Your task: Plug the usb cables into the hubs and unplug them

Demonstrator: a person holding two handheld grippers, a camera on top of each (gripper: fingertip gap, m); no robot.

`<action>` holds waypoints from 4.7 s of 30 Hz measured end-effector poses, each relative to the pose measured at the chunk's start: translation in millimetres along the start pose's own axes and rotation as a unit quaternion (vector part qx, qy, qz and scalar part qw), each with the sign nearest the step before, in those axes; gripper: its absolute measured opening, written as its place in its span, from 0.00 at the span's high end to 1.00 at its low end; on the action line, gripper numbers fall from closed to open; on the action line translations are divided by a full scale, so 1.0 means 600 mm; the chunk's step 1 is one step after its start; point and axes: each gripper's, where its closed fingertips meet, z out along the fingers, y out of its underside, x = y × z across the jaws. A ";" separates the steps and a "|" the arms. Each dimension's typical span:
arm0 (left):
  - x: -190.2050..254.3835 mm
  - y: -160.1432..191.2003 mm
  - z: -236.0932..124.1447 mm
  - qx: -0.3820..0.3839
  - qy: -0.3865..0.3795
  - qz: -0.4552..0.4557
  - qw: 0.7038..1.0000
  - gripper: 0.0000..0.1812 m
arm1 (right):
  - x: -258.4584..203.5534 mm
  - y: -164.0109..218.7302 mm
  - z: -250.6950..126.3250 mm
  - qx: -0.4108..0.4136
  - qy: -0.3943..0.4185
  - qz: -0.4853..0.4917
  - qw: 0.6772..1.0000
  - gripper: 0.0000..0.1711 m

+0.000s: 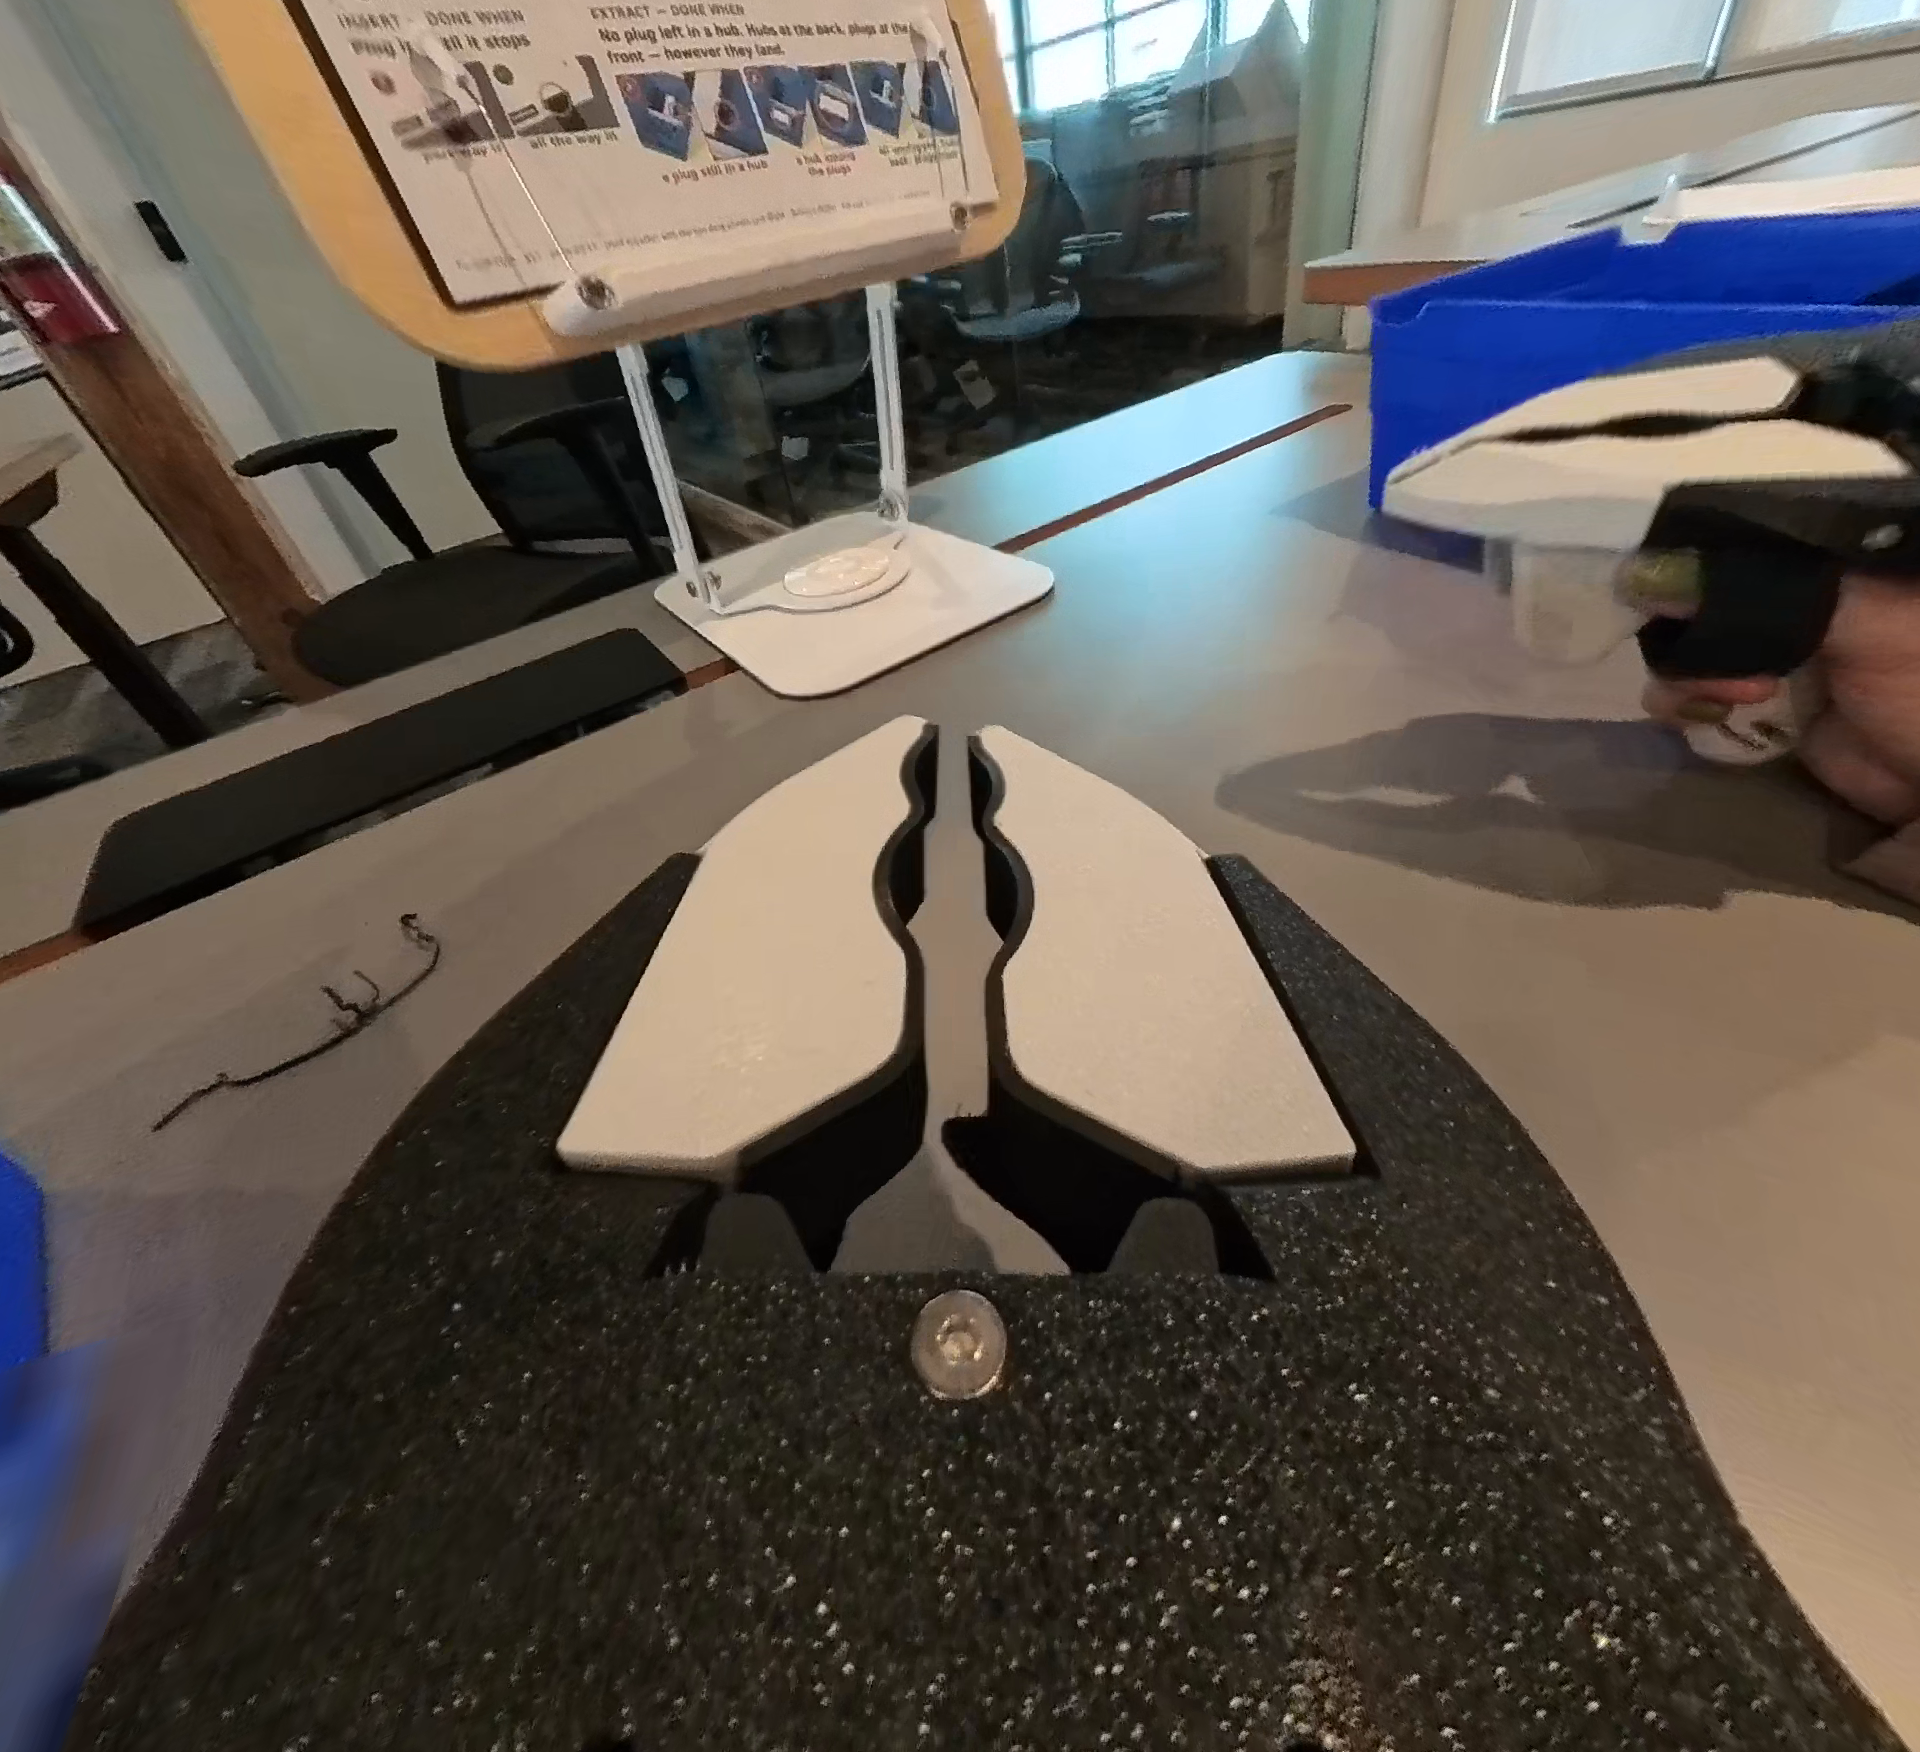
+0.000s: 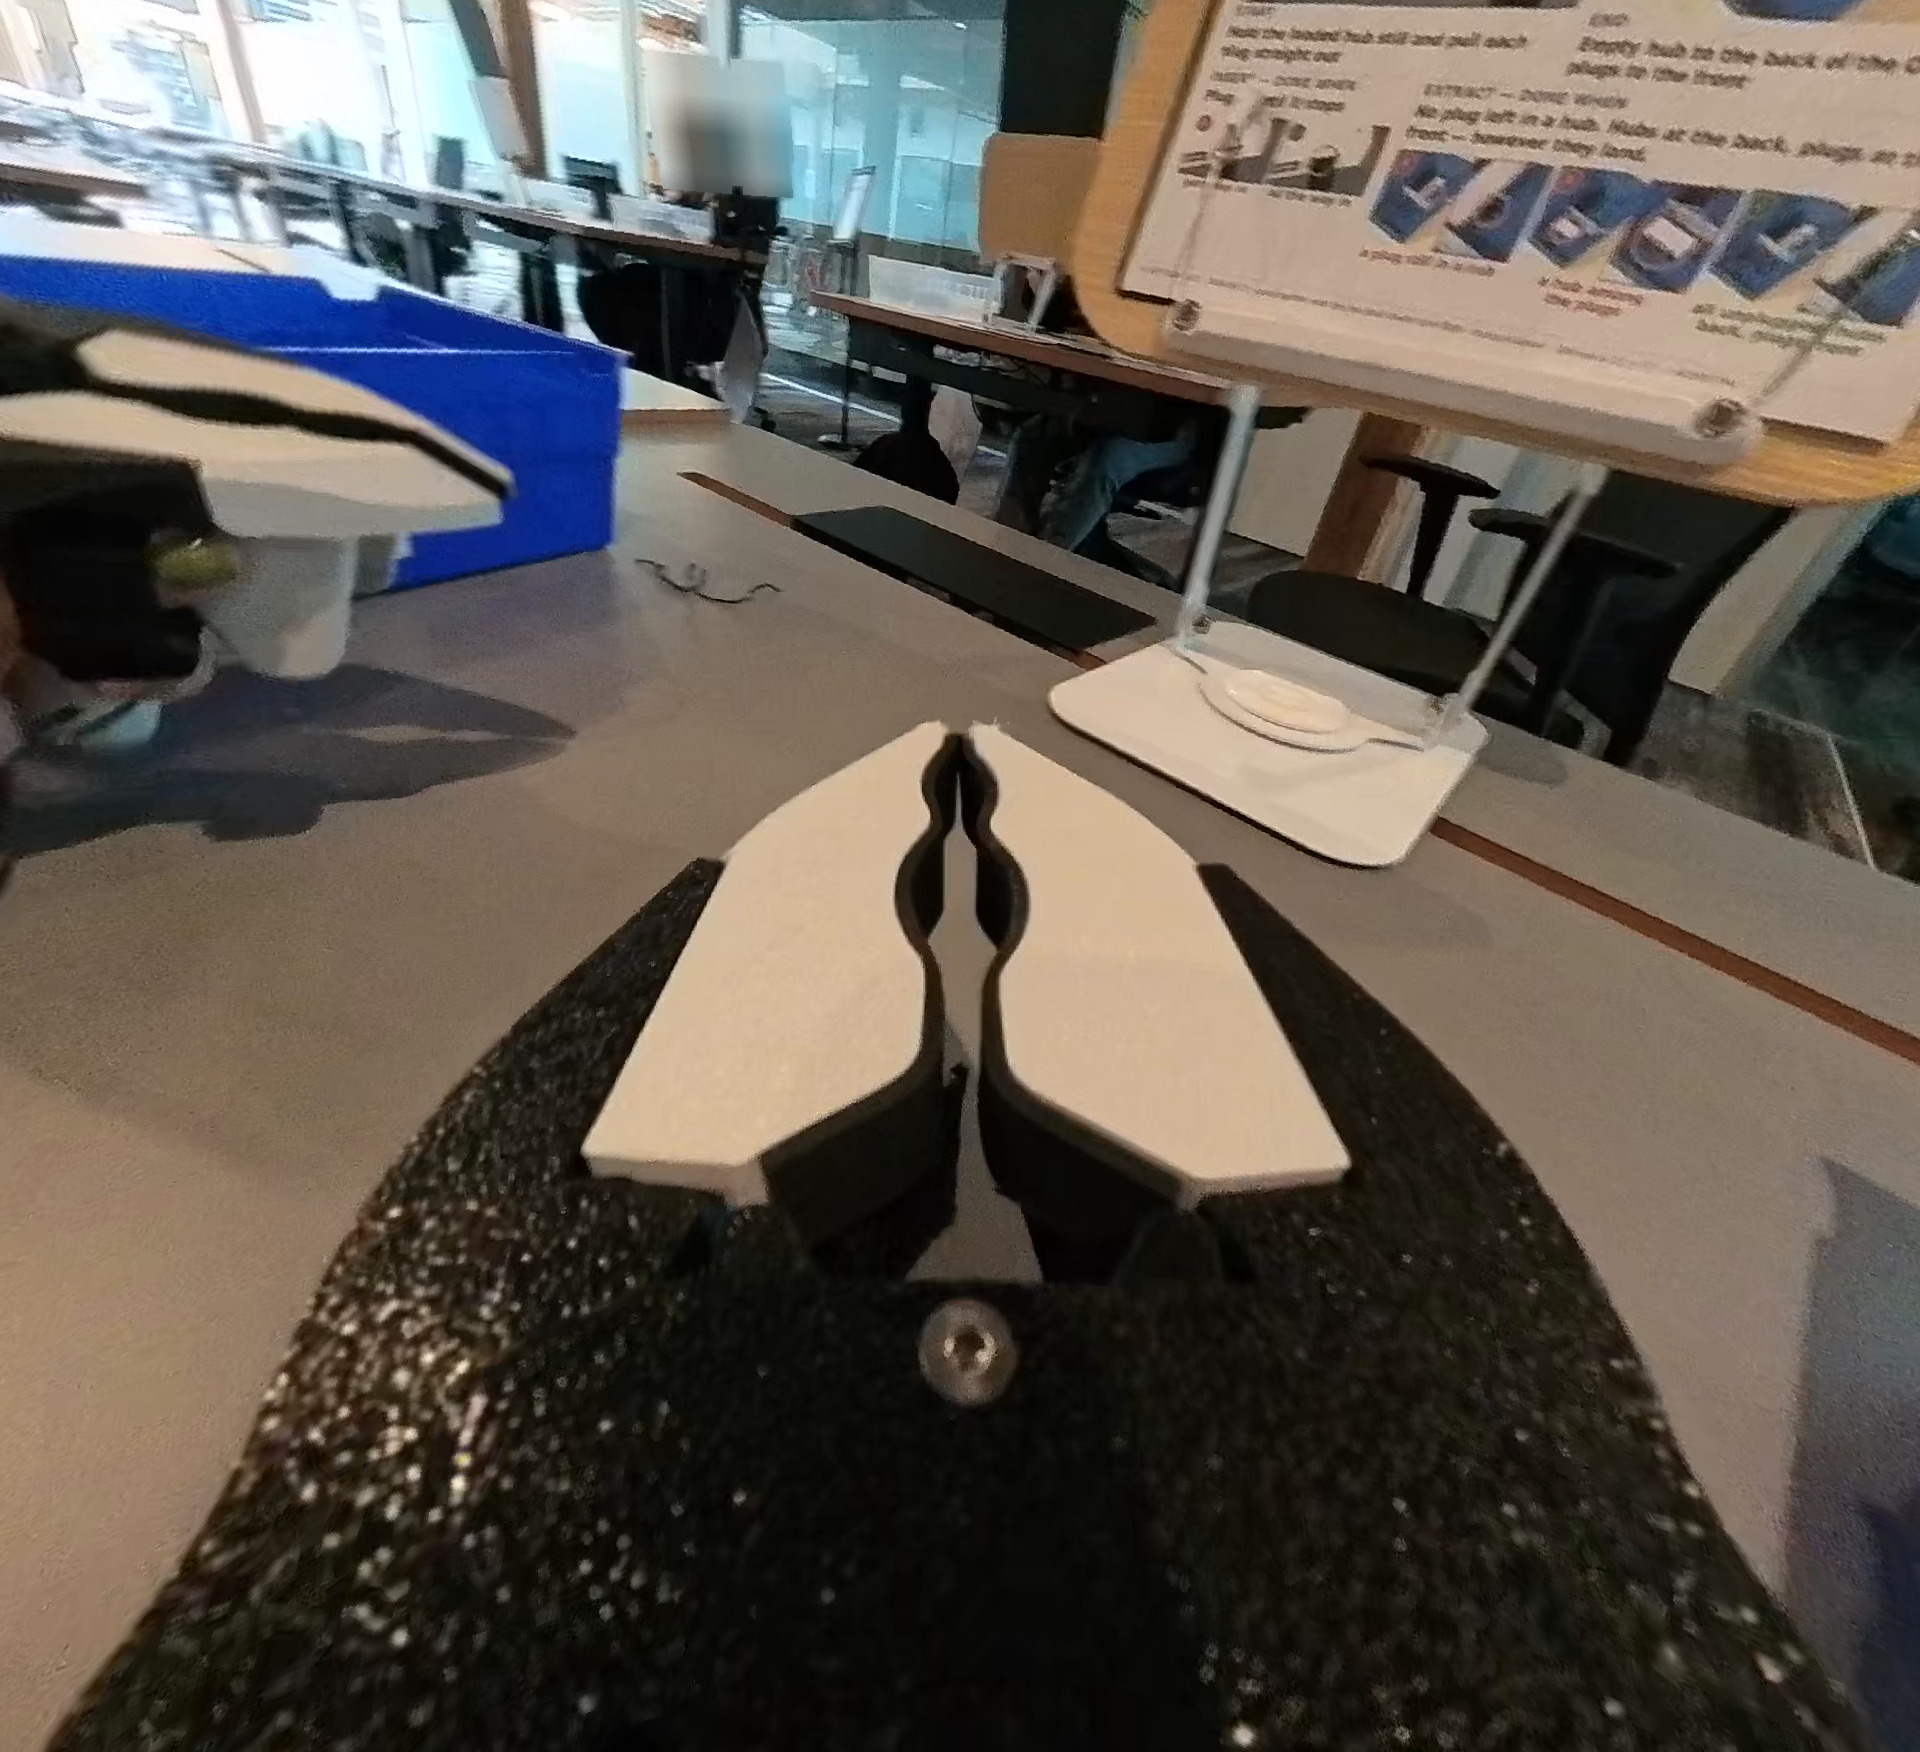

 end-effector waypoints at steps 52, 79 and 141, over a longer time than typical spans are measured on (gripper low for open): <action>-0.418 -0.069 -0.498 -0.036 -0.208 -0.151 0.966 0.75 | -0.622 0.048 0.439 -0.400 -0.442 -0.493 0.634 0.59; -0.300 -0.175 -0.439 0.049 -0.088 -0.071 0.992 0.49 | -0.526 -0.338 0.333 0.023 -0.558 -0.041 0.828 0.80; 0.129 -0.259 -0.047 0.075 0.358 -0.006 0.931 0.83 | -0.166 -0.328 -0.013 0.087 -0.469 0.071 0.876 0.95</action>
